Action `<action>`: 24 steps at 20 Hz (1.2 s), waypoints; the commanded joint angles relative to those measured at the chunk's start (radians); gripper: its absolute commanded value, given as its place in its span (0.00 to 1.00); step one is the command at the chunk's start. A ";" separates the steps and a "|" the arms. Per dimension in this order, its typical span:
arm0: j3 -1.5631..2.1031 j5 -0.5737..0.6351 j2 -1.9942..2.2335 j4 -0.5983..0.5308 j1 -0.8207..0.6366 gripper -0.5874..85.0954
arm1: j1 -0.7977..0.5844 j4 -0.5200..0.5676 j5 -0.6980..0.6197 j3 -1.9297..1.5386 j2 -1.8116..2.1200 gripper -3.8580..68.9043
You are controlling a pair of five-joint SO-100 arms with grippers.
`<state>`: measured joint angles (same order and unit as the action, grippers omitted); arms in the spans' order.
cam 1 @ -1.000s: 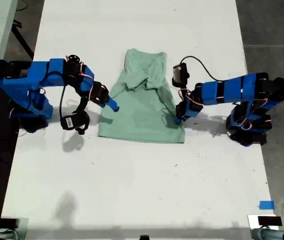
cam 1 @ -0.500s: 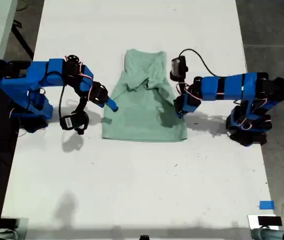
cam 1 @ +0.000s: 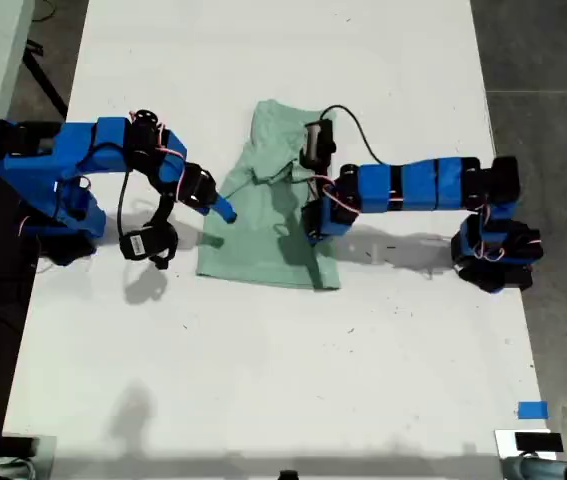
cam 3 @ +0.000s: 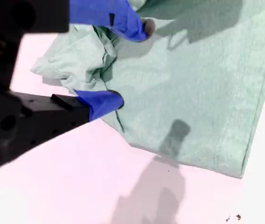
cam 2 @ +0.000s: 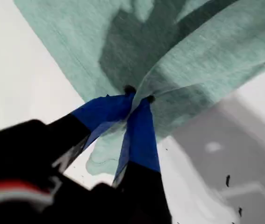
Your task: Fold t-shirt
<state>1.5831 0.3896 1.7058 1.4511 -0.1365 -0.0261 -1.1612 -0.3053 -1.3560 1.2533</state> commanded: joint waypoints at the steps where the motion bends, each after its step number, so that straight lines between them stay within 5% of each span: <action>1: -0.006 -0.012 0.064 -0.003 0.008 0.28 | 0.017 -0.106 0.025 0.259 -0.049 0.63; 3: -0.006 -0.017 0.067 0.012 0.006 0.28 | -0.003 -0.242 -0.011 0.396 -0.032 0.62; 8: 0.120 -0.092 0.087 -0.005 0.009 0.29 | -0.055 -0.376 -0.044 0.370 0.135 0.52; 18: 0.380 -0.130 -0.037 -0.299 -0.089 0.29 | -0.064 -0.394 -0.046 0.227 0.261 0.43; 24: 0.308 -0.160 -0.270 -0.302 -0.135 0.27 | -0.060 -0.397 -0.048 0.184 0.313 0.40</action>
<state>1.9666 0.2470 1.4557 1.1505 -0.2546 -0.0844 -1.5478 -0.3451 -1.1750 1.4818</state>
